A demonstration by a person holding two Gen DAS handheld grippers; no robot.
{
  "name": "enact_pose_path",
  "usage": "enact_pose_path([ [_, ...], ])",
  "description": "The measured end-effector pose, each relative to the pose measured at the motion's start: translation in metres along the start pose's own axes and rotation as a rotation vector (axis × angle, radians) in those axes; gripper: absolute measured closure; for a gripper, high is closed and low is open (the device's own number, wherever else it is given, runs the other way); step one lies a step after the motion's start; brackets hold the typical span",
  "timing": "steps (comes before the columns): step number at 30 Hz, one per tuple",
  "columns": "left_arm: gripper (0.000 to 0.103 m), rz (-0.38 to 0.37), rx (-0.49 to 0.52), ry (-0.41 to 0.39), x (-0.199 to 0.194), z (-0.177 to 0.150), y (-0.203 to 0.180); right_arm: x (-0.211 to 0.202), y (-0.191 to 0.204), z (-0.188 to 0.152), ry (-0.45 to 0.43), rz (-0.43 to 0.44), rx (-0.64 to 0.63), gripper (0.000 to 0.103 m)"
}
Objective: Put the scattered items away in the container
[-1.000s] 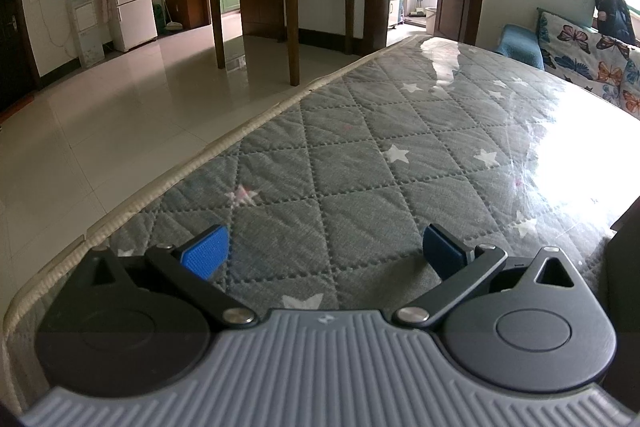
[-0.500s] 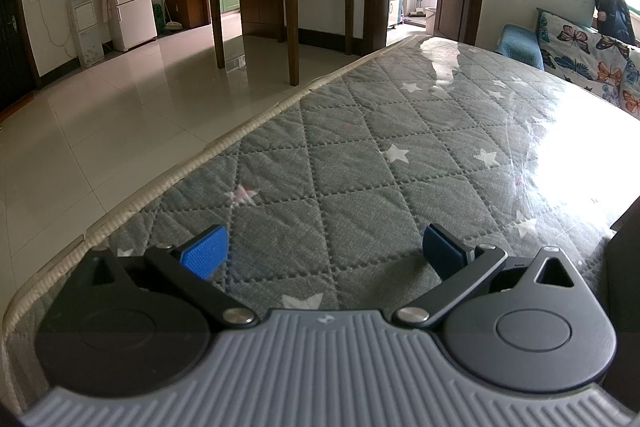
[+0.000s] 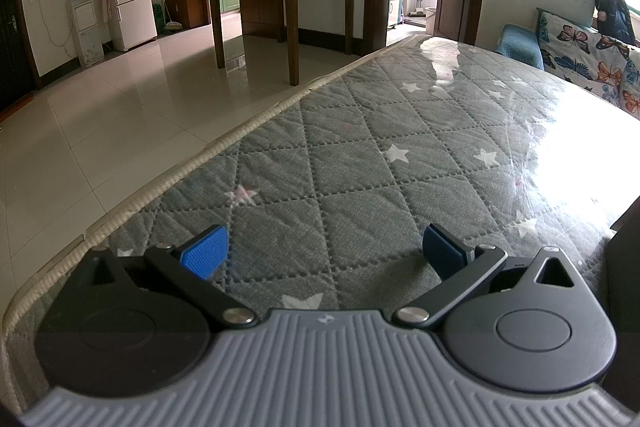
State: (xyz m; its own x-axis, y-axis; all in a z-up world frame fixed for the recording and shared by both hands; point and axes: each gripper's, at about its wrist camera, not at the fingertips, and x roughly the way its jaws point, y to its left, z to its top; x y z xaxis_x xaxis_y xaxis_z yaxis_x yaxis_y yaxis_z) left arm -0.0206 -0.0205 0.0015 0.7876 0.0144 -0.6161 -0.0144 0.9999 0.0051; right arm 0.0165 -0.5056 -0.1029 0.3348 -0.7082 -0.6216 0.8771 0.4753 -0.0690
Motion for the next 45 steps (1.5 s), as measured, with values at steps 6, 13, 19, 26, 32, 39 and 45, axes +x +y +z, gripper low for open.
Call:
enact_pose_path([
  [6, 0.0, 0.0, 0.0, 0.0, 0.0, 0.0, 0.001, 0.001, -0.001, 0.001, 0.0, 0.0, 0.0, 0.0],
  [13, 0.0, 0.0, 0.0, 0.0, 0.0, 0.0, 0.0, 0.001, -0.003, 0.002, 0.0, 0.0, -0.001, 0.0],
  [19, 0.0, 0.0, 0.0, 0.0, 0.0, 0.001, 0.0, 0.002, -0.005, 0.004, 0.0, 0.0, -0.001, 0.0],
  [26, 0.0, 0.0, 0.0, 0.0, 0.0, 0.001, 0.001, -0.001, 0.001, -0.001, 0.0, -0.001, 0.001, 0.0],
  [32, 0.0, 0.0, 0.0, 0.0, 0.0, 0.001, 0.0, -0.002, 0.005, -0.004, 0.0, -0.001, 0.002, 0.0],
  [39, 0.0, 0.0, 0.0, 0.0, 0.0, 0.001, 0.001, -0.002, 0.005, -0.004, 0.0, -0.001, 0.002, 0.0],
  [45, 0.0, 0.0, 0.001, 0.0, 0.0, 0.001, 0.001, -0.002, 0.005, -0.004, 0.0, -0.001, 0.002, 0.0],
])
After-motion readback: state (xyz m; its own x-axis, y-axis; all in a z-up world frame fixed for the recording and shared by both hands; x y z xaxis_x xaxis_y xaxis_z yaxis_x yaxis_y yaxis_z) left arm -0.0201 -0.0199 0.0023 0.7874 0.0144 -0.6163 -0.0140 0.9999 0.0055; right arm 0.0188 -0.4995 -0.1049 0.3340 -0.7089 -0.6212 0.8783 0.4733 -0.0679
